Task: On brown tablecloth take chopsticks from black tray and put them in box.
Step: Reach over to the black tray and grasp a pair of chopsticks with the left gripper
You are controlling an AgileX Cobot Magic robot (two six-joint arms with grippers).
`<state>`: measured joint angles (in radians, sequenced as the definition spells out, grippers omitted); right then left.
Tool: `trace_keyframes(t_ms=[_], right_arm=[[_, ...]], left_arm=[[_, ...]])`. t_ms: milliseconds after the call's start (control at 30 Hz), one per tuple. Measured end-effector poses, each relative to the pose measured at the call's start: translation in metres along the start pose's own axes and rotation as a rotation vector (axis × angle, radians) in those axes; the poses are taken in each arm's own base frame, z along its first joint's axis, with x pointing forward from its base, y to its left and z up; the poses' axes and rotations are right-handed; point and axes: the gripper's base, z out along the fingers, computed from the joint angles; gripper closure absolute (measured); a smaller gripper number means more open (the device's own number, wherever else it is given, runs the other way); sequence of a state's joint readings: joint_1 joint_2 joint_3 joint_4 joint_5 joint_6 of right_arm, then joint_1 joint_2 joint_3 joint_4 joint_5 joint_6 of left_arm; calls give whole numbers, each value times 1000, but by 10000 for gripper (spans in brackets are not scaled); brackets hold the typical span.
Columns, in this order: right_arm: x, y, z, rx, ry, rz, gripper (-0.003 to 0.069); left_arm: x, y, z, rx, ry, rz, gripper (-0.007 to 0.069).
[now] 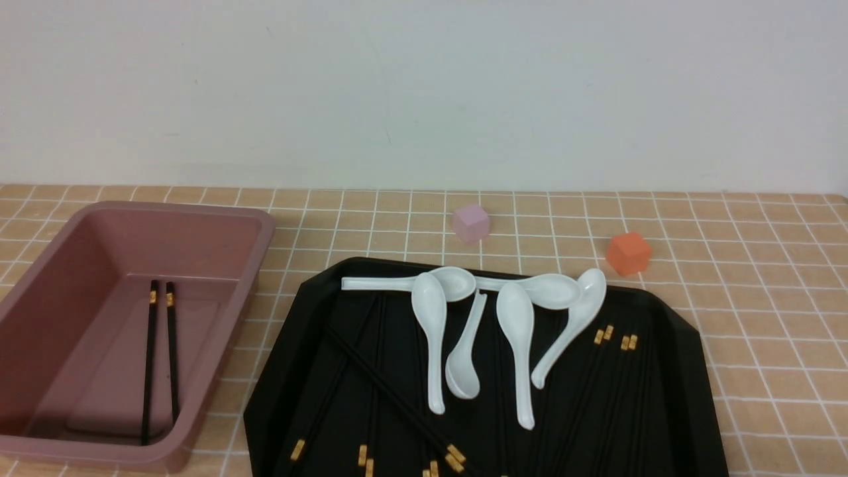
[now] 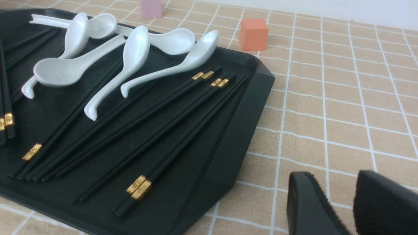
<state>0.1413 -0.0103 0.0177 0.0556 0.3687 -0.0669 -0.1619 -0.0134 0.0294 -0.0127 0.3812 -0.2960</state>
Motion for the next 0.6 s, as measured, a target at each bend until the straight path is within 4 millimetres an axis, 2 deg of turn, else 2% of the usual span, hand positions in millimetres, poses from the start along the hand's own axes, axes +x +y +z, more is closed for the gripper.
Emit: trace_keyframes(t_ms=[300, 400, 433, 467, 500, 533, 600], right_arm=[[0, 0, 0, 0, 0, 0, 419], [0, 0, 0, 0, 0, 0, 419], [0, 0, 0, 0, 0, 0, 419], [0, 0, 0, 0, 0, 0, 419], [0, 0, 0, 0, 0, 0, 419], [0, 0, 0, 0, 0, 0, 419], [0, 0, 0, 0, 0, 0, 419]], left_arm=[[0, 0, 0, -1, -4, 4, 577], [-1, -2, 0, 18, -13, -58, 574], [-2, -5, 0, 53, -18, -202, 573], [-2, -5, 0, 54, -20, -212, 572], [-3, -7, 0, 85, -17, -349, 571], [-4, -12, -1, 141, -5, -594, 570], [-7, -17, -2, 208, 20, -917, 567]])
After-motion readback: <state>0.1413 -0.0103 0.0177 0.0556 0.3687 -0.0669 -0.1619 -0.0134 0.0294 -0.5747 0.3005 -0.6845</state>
